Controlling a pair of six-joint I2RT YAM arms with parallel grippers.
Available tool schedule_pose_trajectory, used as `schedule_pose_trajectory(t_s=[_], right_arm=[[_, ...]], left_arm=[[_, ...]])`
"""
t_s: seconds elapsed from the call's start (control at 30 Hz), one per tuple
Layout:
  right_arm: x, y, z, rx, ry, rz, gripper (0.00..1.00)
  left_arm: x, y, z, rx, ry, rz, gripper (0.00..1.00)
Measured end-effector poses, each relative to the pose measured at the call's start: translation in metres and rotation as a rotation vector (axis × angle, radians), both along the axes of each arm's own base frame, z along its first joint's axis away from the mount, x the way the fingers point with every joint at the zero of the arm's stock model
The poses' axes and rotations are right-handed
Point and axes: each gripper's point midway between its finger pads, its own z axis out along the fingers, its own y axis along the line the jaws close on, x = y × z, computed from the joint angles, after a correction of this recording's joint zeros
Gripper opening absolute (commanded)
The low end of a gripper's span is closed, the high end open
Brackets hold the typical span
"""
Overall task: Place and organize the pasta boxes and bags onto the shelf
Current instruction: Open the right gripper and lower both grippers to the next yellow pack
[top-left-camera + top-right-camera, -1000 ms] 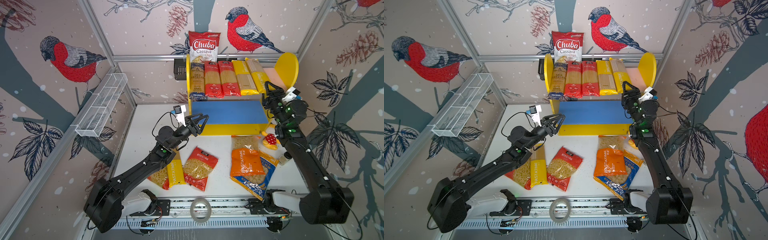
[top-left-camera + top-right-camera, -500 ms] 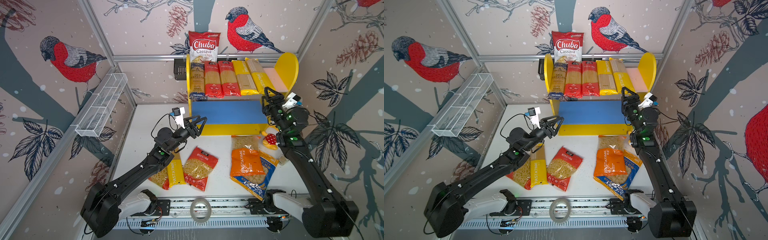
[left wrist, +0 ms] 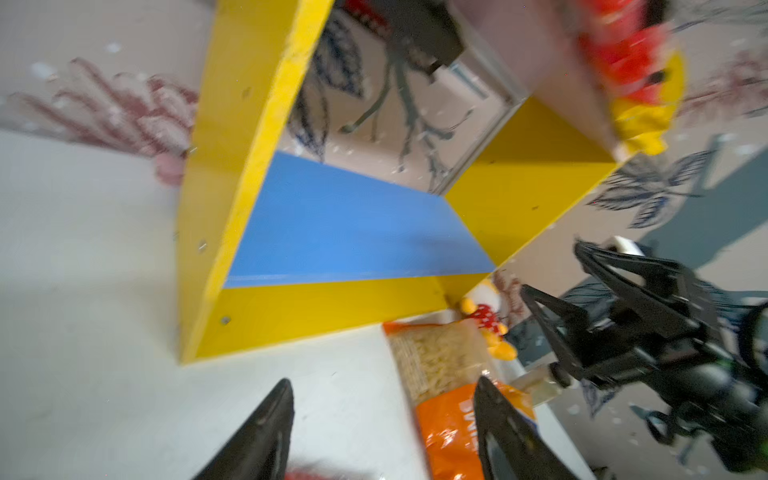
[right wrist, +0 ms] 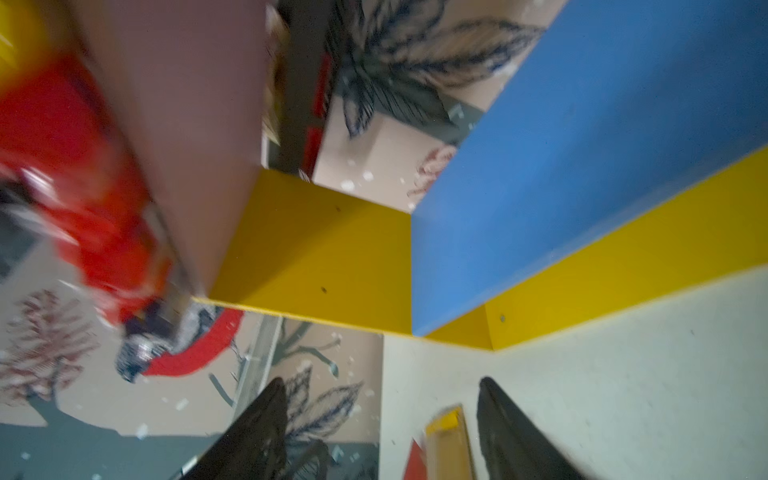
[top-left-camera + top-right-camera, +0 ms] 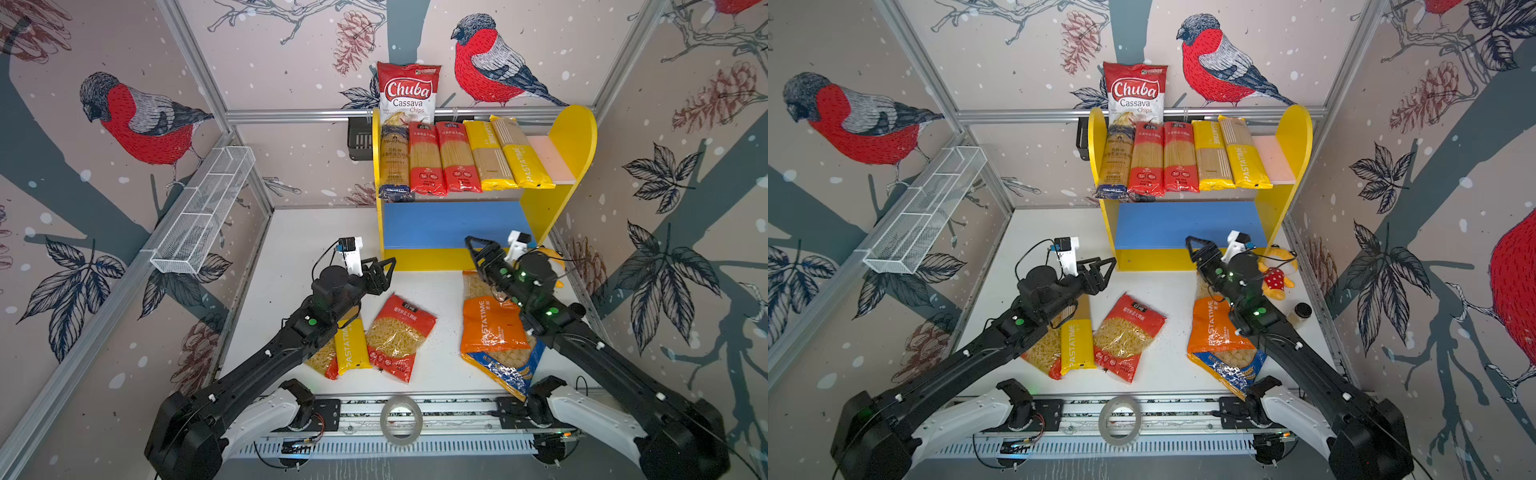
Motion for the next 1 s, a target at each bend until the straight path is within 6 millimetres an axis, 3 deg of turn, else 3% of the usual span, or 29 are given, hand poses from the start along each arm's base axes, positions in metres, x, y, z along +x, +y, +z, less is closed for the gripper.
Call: schedule_pose_trajectory(t_s=[0.17,0.33,0.53,0.67,0.77,0.9,1.0], right_arm=[[-0.021,0.057,-0.062,-0.149,0.098,0.152,0.66],[-0.037,0.123,-0.102,-0.261,0.157,0.342,0.60],[-0.063,0.207,-0.135,-0.317,0.189,0.588,0.56],[-0.081,0.246,-0.163,-0.347,0.228,0.714,0.55],[-0.089,0.267,-0.180,-0.362,0.254,0.791,0.55],[-0.091,0.276,-0.197,-0.375,0.289,0.826,0.55],[-0.091,0.281,-0.209,-0.380,0.310,0.845,0.55]], left_arm=[[-0.004,0.036,-0.059,0.126,0.206,0.138,0.65],[-0.017,0.080,-0.116,0.183,0.412,0.271,0.63],[-0.036,0.101,-0.138,0.194,0.505,0.338,0.63],[-0.048,0.110,-0.162,0.206,0.563,0.373,0.63],[-0.057,0.118,-0.177,0.215,0.615,0.409,0.63],[-0.064,0.125,-0.186,0.191,0.633,0.453,0.62],[-0.067,0.125,-0.192,0.152,0.625,0.462,0.54]])
